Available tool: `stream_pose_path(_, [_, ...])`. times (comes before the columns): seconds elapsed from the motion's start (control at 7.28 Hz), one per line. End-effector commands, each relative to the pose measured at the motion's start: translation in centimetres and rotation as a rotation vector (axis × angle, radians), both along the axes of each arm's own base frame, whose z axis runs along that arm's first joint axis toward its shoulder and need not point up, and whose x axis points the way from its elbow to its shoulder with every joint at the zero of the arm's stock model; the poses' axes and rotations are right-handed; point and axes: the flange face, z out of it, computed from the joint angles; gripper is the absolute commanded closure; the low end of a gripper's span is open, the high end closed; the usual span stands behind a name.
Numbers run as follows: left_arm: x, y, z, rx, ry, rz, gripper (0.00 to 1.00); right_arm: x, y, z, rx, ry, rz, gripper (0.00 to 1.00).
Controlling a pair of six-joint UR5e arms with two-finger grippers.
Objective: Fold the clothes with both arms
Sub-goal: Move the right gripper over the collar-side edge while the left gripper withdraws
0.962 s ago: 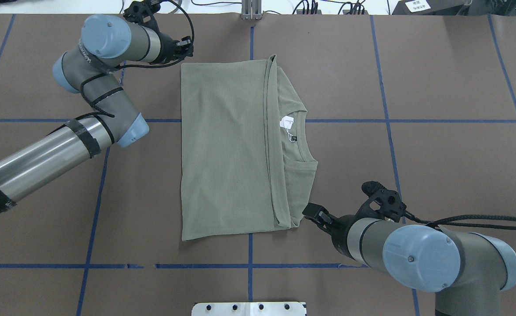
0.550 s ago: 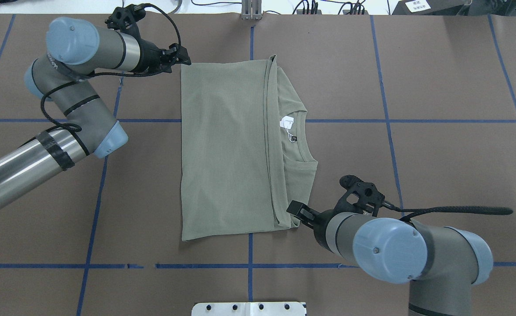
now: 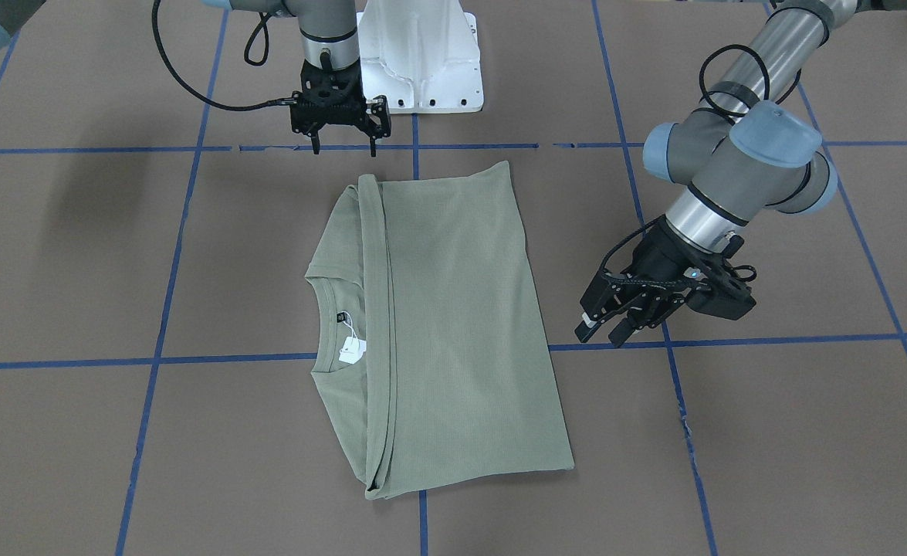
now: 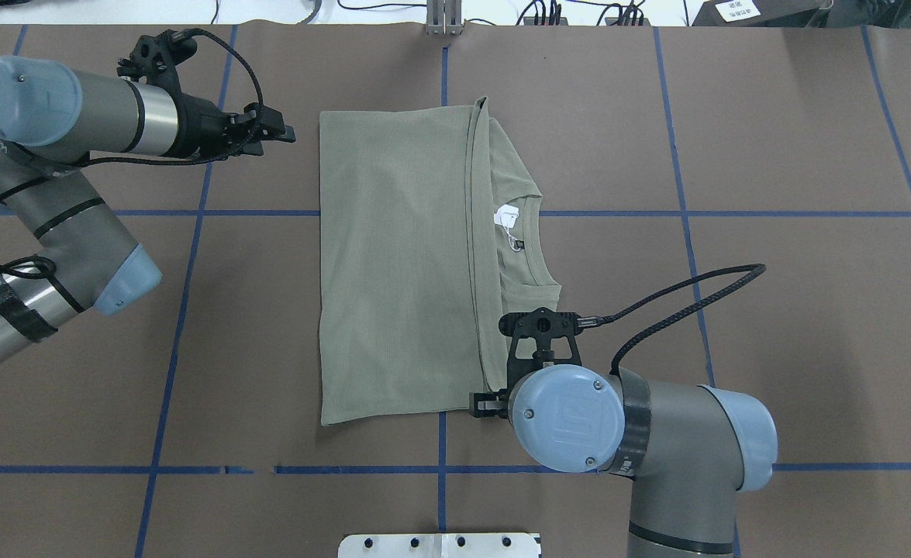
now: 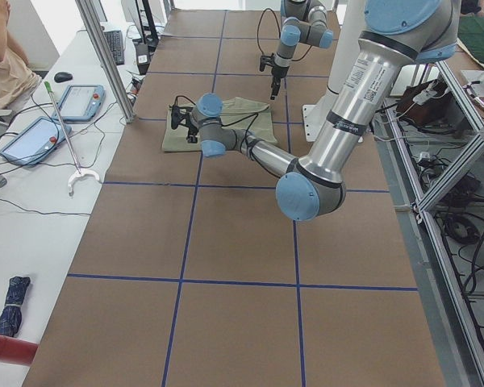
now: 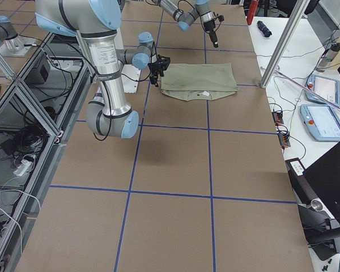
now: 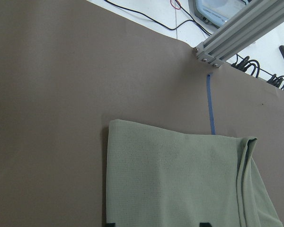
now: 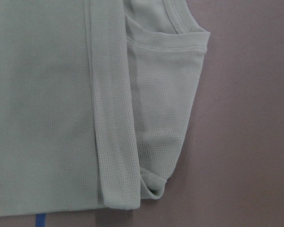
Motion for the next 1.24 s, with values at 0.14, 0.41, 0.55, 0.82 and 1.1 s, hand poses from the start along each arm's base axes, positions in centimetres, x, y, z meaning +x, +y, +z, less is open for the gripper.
stream_pose_path(0.14, [-0.4, 0.5, 0.8, -0.007, -0.004, 0.005, 0.33, -1.8, -3.5, 1.2, 0.083, 0.075, -0.278, 0.0])
stream_pose_path(0.41, [-0.5, 0.6, 1.2, -0.011, -0.007, 0.005, 0.33, -3.3, -6.3, 0.9, 0.033, 0.075, -0.32, 0.0])
stream_pose_path(0.55, [-0.6, 0.8, 1.7, -0.017, -0.012, 0.005, 0.33, -5.2, -7.3, 0.5, 0.019, 0.095, -0.34, 0.0])
stream_pose_path(0.82, [-0.6, 0.8, 1.9, -0.02, -0.013, 0.005, 0.33, -5.6, -7.4, 0.8, 0.004, 0.117, -0.347, 0.0])
stream_pose_path(1.1, [-0.8, 1.0, 2.6, -0.028, -0.019, 0.006, 0.33, -6.5, -7.5, 2.2, -0.015, 0.148, -0.352, 0.0])
